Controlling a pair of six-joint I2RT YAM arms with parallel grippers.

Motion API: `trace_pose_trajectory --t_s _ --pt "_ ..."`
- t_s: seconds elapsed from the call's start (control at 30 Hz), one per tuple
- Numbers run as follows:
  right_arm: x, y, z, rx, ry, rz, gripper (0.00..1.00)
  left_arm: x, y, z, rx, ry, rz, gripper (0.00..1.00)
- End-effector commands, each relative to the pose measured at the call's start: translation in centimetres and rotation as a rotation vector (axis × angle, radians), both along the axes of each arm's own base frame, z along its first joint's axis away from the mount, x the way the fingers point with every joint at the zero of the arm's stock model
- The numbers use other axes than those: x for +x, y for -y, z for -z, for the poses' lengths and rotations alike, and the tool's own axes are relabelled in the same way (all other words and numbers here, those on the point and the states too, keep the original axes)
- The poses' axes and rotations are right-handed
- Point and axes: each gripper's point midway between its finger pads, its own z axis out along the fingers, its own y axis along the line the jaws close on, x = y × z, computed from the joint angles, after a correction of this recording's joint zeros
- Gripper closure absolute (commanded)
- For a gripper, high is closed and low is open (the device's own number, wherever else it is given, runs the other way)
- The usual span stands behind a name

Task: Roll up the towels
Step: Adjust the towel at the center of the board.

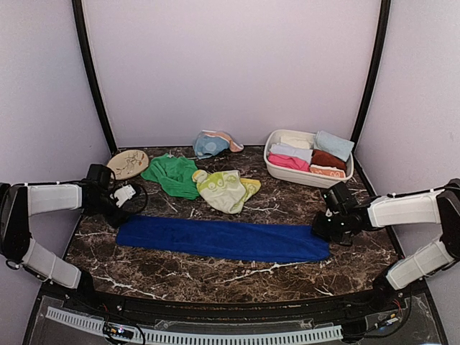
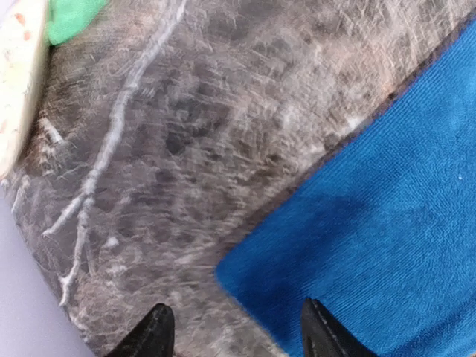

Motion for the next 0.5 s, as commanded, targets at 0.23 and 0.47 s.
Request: trace_pose_trajectory --t_s 0.23,0.47 --pt "-1.3 1.0 -2.8 -0.097 0.017 -0.023 0.80 -1.9 4.2 -5.0 -0.224 -0.021 0.134 0.37" --pt "-0.8 2.6 -2.3 -0.207 0.033 -0.050 0.42 -2.4 3.5 -1.6 -0.166 -0.086 0.137 0.41"
